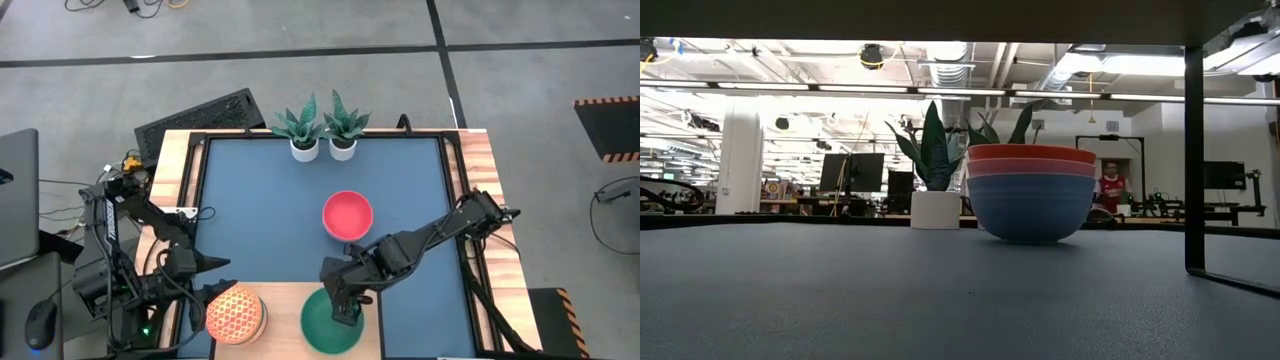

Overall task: Place and stack bowls onto a shelf
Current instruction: Put the green bowl on the shelf, then stack the red bowl on top of the green bowl on the shelf

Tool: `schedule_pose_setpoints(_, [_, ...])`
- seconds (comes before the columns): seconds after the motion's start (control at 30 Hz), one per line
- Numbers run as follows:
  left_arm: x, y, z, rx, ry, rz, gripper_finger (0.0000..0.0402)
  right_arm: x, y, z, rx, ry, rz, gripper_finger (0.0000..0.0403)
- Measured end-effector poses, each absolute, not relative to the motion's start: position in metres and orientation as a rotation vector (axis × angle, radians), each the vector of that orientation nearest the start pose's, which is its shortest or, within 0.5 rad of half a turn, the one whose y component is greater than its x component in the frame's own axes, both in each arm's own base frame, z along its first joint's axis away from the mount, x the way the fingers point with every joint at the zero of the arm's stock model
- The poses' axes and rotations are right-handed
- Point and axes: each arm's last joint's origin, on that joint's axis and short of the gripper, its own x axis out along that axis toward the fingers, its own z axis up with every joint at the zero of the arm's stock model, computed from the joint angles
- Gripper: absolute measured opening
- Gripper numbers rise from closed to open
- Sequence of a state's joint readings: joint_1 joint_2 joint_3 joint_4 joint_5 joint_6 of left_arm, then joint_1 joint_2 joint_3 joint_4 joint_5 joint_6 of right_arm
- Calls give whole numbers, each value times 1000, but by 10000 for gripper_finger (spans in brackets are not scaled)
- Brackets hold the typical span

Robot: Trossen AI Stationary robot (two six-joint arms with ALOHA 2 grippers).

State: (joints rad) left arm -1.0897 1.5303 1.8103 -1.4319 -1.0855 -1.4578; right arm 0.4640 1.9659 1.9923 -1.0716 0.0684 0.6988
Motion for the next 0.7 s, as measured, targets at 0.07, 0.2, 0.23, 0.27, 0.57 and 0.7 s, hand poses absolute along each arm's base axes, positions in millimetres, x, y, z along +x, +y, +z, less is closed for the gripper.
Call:
schedule_pose_setpoints(0.07, [144,-220,418,-405,388,340,215,372,182,333,364,1061,-3,141])
schedule_pose_setpoints(0.2, [144,-220,418,-405,392,339,215,372,175,353,388,1010,7,191])
schedule_pose_setpoints(0.23, [144,-220,418,-405,392,339,215,371,173,360,385,996,12,200])
schedule_pose_setpoints(0.27, [144,-220,418,-406,392,339,215,369,170,367,375,983,16,207])
schedule_pose_setpoints(0.57, [144,-220,418,-428,389,342,215,346,104,414,126,977,-328,213])
schedule_pose_setpoints(0.7, [144,-219,419,-435,374,350,215,352,65,404,108,1050,-468,213])
